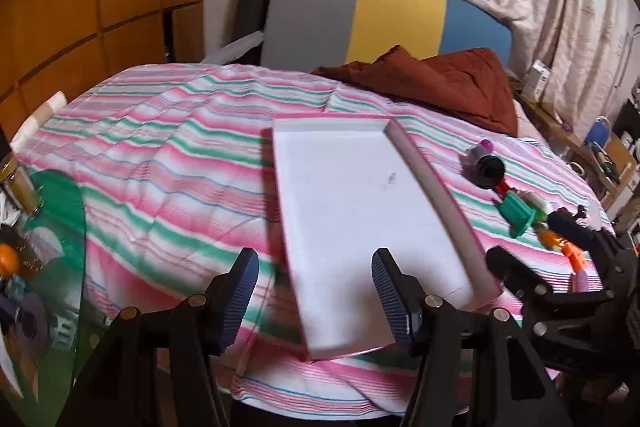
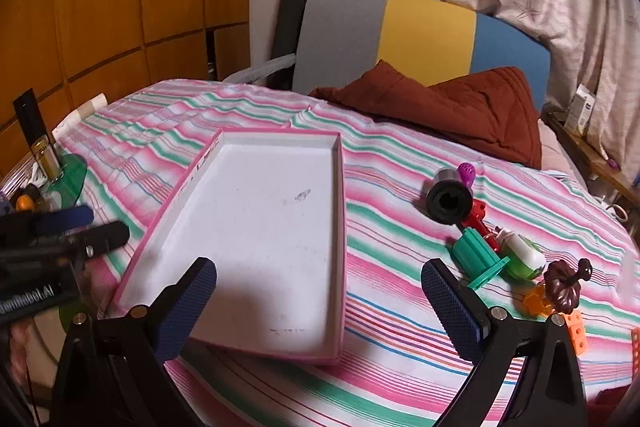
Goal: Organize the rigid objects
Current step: 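Grasp the black cylinder container with the left gripper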
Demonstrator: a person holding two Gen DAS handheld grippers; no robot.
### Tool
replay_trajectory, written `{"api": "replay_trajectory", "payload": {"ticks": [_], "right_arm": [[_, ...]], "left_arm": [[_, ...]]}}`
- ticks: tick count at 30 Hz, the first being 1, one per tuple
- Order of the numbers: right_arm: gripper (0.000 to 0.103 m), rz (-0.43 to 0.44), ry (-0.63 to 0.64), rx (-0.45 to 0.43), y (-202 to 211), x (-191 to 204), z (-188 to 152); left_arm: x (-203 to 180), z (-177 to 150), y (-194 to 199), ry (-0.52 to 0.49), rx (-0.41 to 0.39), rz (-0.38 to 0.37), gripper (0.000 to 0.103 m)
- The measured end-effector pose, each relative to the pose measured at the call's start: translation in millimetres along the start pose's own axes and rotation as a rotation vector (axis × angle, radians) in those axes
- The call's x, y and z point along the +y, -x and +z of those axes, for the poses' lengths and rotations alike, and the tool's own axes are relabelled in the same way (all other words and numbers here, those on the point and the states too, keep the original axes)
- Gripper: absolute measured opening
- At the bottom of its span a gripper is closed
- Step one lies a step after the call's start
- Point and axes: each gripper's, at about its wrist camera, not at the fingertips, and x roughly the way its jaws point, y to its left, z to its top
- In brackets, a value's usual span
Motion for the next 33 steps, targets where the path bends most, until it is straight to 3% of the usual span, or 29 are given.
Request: {"api": "replay_trajectory", "payload": {"ticks": [2, 5, 9, 12, 15, 21, 28, 30, 33], "right_arm": [[0.103, -0.010, 0.006, 0.003, -1, -7, -1], [0.103, 0.002, -0.024, 0.012, 0, -25, 0], [0.103, 0.016, -0.122, 0.021, 5, -68, 4], [0.103, -0.021, -0.178, 0.007, 13, -108, 7], [0.103, -0.068, -0.229, 0.005, 20, -147, 8], [0.103, -0.205, -0.359, 0.021, 27, -228, -2], [0.103, -0.201, -0.577, 0.005, 25, -290, -31], [0.103, -0.127, -0.679, -0.024, 27, -304, -37], [0.103, -0.106, -0.735, -0.052, 30, -313, -40]], "left_arm": [[-3, 5, 3, -0.006, -0.009, -0.034, 0.060], [-10, 14, 2, -0.033, -0.008, -0.076, 0.071], [-21, 29, -3, -0.022, 0.016, -0.194, 0.071], [-32, 42, -7, -0.029, 0.005, -0.255, 0.074], [-51, 53, -11, -0.079, 0.012, -0.281, 0.083], [-80, 68, -26, -0.143, 0.026, -0.263, 0.083], [-111, 88, -62, -0.150, 0.125, -0.293, 0.083], [-122, 95, -77, -0.145, 0.164, -0.301, 0.083], [-137, 103, -100, -0.127, 0.215, -0.312, 0.082]]}}
